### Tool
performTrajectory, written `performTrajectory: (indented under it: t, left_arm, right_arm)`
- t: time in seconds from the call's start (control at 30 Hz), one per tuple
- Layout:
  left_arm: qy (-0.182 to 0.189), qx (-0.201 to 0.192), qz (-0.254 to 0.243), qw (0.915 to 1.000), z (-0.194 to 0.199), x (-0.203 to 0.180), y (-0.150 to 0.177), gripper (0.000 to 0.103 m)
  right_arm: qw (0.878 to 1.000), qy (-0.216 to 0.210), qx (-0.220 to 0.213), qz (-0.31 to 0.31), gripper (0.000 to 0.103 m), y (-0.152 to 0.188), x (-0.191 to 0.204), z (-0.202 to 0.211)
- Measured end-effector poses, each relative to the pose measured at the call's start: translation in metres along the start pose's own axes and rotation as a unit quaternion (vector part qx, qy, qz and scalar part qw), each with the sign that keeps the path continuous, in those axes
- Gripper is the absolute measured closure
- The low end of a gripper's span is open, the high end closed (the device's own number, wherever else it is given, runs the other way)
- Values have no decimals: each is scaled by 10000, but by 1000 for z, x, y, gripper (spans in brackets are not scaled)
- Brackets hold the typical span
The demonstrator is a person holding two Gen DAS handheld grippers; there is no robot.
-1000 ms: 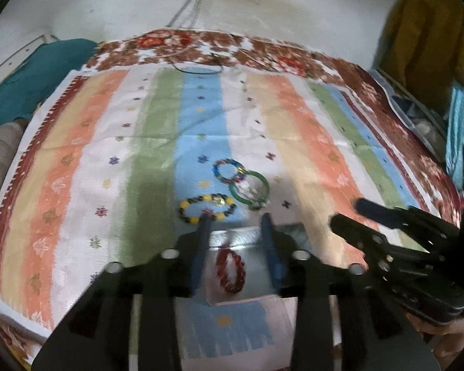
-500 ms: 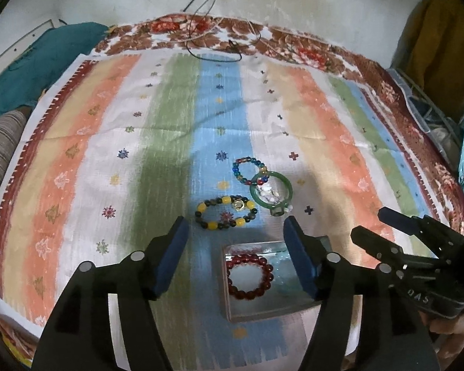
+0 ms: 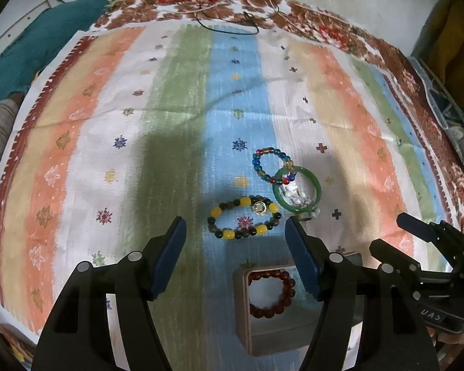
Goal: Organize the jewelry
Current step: 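Move right tool to green jade bangle while left tool approaches yellow-black bracelet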
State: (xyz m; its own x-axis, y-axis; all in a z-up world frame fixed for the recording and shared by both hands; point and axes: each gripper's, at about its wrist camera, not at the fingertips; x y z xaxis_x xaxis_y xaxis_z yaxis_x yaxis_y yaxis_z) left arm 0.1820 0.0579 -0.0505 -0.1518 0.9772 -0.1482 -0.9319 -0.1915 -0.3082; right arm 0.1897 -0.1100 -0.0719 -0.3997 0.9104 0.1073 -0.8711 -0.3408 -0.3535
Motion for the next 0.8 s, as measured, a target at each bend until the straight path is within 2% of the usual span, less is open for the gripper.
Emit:
performTrajectory:
  t: [0.6,0.8]
  left_arm:
    - [-96,391,20,9992,-35,5,-19,37]
    - [-130,497,-5,9987,-47,7,-25,37]
  right_arm:
    - [9980,304,472,282,33,-21,5,-41]
    - [9970,268,663,291,33,-29,6,-55]
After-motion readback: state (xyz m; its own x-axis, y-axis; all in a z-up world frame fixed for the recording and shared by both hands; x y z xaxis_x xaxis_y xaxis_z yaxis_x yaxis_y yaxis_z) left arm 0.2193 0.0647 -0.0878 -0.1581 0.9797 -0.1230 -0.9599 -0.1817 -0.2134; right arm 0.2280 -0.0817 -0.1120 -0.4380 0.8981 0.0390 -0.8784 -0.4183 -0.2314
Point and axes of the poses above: each gripper's, at about its wrist camera, not at the fingertips, and z roughly against the way its jaws point, x to its left, y to its underside, and after that the axes turned 7 degrees about x, right-handed
